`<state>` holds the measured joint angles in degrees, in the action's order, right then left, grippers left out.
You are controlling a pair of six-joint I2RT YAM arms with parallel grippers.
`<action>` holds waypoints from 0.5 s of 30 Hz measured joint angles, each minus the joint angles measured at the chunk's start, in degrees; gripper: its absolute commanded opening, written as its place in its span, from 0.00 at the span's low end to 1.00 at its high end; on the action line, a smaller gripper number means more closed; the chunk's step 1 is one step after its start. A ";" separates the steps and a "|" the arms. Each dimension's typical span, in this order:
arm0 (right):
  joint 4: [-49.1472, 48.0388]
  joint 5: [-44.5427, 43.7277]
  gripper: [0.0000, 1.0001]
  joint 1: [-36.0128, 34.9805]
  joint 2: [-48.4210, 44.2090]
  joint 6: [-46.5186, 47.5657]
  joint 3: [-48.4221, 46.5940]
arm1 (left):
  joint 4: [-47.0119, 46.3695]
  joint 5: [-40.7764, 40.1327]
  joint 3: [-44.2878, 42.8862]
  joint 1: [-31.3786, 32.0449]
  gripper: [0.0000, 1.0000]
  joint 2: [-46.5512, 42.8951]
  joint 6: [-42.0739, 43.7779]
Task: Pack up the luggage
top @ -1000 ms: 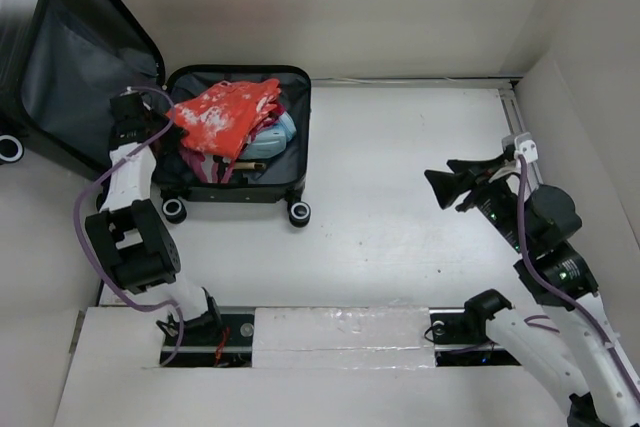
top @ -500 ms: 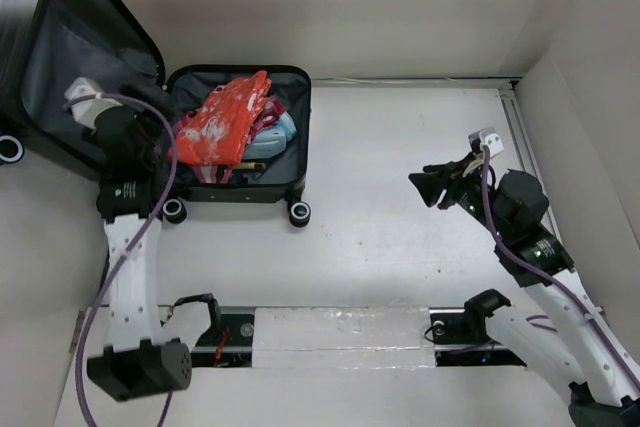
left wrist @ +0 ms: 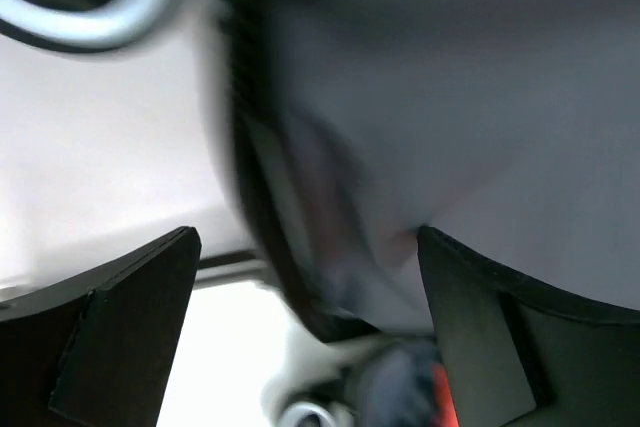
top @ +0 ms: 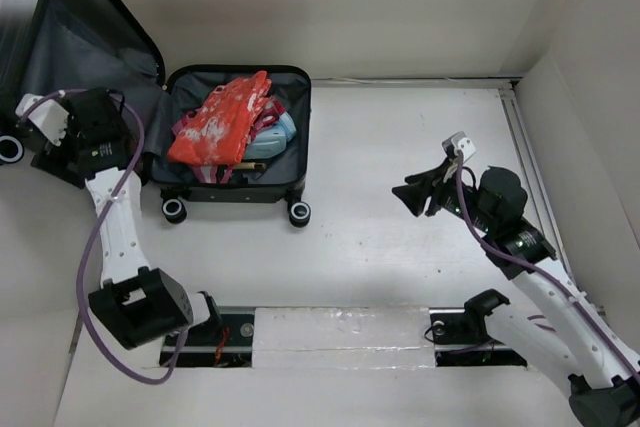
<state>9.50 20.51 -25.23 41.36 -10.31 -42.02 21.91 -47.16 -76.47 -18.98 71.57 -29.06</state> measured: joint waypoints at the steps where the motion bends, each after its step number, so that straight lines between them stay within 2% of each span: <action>1: -0.13 0.13 0.53 -0.02 -0.15 0.02 0.13 | 0.81 0.11 -0.02 -1.33 0.83 1.05 0.17; 3: -0.13 0.35 0.53 -0.04 -0.50 0.02 0.20 | 2.49 -0.76 -1.05 -3.85 0.82 2.91 0.98; 6: -0.50 0.48 0.53 -0.13 -0.59 0.02 0.20 | 3.56 -2.01 -4.24 -4.79 0.70 5.20 1.68; 8: -0.90 0.50 0.53 -0.50 -0.48 0.04 0.20 | 3.74 -2.47 -6.36 -4.72 0.58 6.47 2.23; 9: -0.96 0.52 0.53 -0.79 -0.39 0.04 0.20 | 3.93 -2.49 -7.48 -4.70 0.48 7.02 2.51; 12: -1.01 0.48 0.53 -1.44 -0.07 0.28 0.20 | 3.96 -2.03 -9.75 -4.59 0.36 7.72 3.15; 13: -1.01 0.48 0.53 -1.55 0.02 0.33 0.20 | 3.89 -1.92 -9.97 -4.35 0.13 7.72 3.23; 14: -1.01 0.42 0.53 -1.75 0.13 0.42 0.22 | 3.72 -1.70 -10.12 -4.17 0.00 7.72 3.32; 15: -1.01 0.31 0.53 -1.92 0.15 0.44 0.22 | 4.04 -1.90 -10.25 -3.96 0.00 7.72 3.30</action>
<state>8.49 20.82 -27.16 41.52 -9.87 -41.80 25.96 -49.06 -86.72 -22.94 79.29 -25.76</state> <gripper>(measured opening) 0.532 0.081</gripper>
